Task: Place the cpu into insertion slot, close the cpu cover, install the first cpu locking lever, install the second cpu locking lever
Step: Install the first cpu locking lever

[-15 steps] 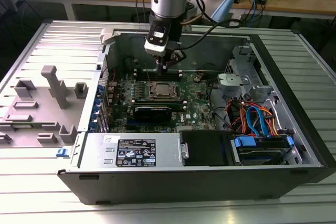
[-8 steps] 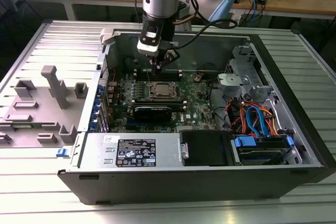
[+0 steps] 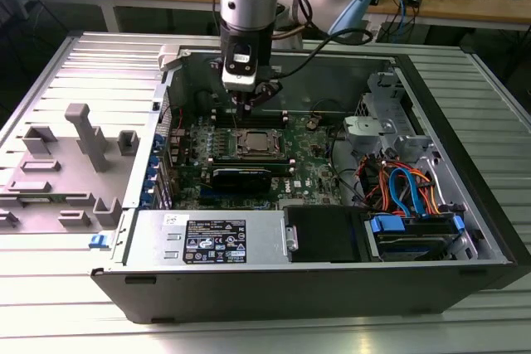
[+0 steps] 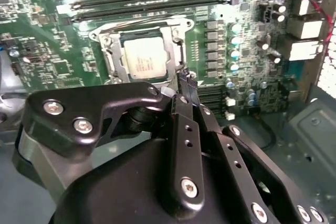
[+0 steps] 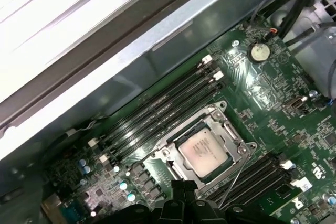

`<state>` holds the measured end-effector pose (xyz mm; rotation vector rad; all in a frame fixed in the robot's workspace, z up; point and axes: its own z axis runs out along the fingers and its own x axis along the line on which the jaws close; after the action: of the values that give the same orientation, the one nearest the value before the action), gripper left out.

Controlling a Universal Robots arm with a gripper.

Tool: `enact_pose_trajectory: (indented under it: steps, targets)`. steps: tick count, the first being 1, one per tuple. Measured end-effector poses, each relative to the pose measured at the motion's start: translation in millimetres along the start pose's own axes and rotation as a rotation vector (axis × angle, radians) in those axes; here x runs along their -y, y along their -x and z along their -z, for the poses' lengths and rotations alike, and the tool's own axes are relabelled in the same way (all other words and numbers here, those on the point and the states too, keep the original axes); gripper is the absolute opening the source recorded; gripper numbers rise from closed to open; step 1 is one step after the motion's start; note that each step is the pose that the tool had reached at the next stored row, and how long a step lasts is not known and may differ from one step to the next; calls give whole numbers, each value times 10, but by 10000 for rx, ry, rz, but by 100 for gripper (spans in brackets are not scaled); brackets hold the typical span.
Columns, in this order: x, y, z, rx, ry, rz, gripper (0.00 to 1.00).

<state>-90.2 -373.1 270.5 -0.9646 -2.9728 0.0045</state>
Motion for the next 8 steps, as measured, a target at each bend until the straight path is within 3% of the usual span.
enact_pose_trajectory:
  steps: [4, 8]
  targets:
    - [65, -90, -6, 1, 1, 80, 11]
    - [67, -92, -19, 10, -16, 1120, 11]
